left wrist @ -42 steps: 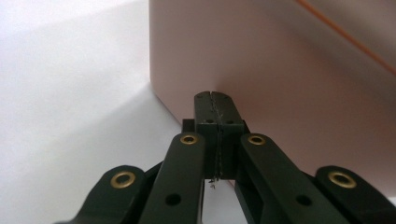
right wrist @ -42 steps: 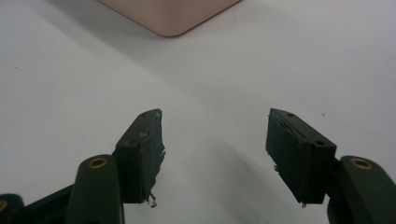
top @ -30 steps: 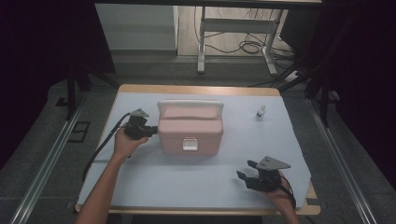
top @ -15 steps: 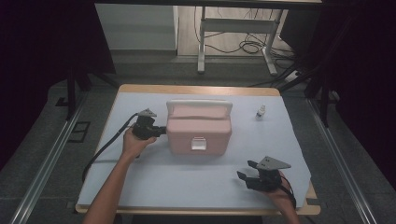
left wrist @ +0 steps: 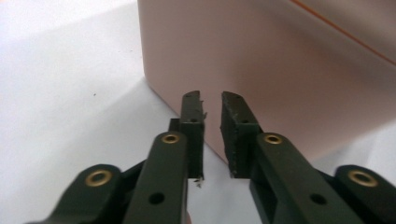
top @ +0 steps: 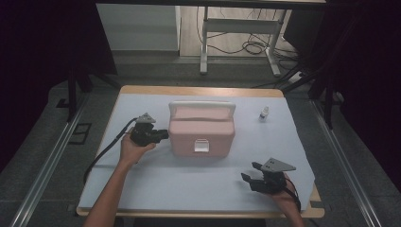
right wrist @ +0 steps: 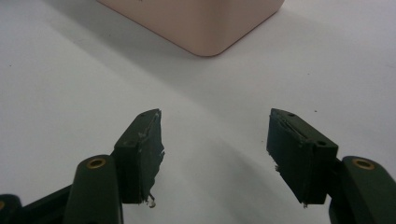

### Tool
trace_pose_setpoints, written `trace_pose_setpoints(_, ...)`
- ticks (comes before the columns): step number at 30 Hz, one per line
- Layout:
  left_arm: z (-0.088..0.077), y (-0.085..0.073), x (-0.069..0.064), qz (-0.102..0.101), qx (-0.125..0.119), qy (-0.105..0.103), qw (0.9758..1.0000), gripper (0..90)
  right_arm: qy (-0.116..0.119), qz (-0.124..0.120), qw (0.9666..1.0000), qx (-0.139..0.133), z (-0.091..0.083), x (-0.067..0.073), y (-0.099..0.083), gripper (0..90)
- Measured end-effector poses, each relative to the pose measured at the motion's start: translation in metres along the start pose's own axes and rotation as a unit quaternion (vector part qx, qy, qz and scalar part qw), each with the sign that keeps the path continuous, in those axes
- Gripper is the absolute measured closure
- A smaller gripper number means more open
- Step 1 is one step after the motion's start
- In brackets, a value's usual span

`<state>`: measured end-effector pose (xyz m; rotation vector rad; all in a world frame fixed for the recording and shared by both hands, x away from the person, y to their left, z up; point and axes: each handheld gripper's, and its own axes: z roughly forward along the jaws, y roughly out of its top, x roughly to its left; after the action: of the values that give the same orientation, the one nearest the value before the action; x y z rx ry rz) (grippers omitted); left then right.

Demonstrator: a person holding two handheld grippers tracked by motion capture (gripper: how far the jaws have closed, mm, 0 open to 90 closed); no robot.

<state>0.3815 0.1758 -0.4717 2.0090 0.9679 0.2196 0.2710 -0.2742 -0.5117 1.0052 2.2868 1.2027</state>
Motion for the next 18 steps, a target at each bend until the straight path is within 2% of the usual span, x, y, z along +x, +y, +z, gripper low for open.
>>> trace_pose_setpoints(2,-0.006,-0.007,-0.001,-0.009,-0.004,-0.006,0.9999,71.1,-0.001,-0.001,1.0000,-0.001,0.000,0.000,0.000,35.8)
trace_pose_setpoints(4,-0.011,-0.012,-0.002,-0.011,-0.006,0.003,0.9999,61.2,-0.006,0.001,1.0000,0.003,0.000,0.000,0.000,35.8)
trace_pose_setpoints(9,-0.020,-0.030,-0.011,-0.015,-0.012,0.015,0.9997,49.4,-0.024,0.015,0.9995,0.009,0.000,-0.004,0.000,35.5)
trace_pose_setpoints(12,-0.022,-0.035,-0.019,-0.007,-0.002,0.020,0.9998,44.6,-0.032,0.029,0.9990,0.011,-0.001,-0.007,-0.001,34.8)
trace_pose_setpoints(15,-0.024,-0.042,-0.028,-0.003,0.003,0.009,0.9999,38.1,-0.038,0.043,0.9983,0.013,-0.003,-0.010,-0.002,33.9)
trace_pose_setpoints(18,-0.022,-0.049,-0.037,0.008,0.005,0.018,0.9998,35.0,-0.045,0.055,0.9973,0.018,-0.004,-0.013,-0.002,32.7)
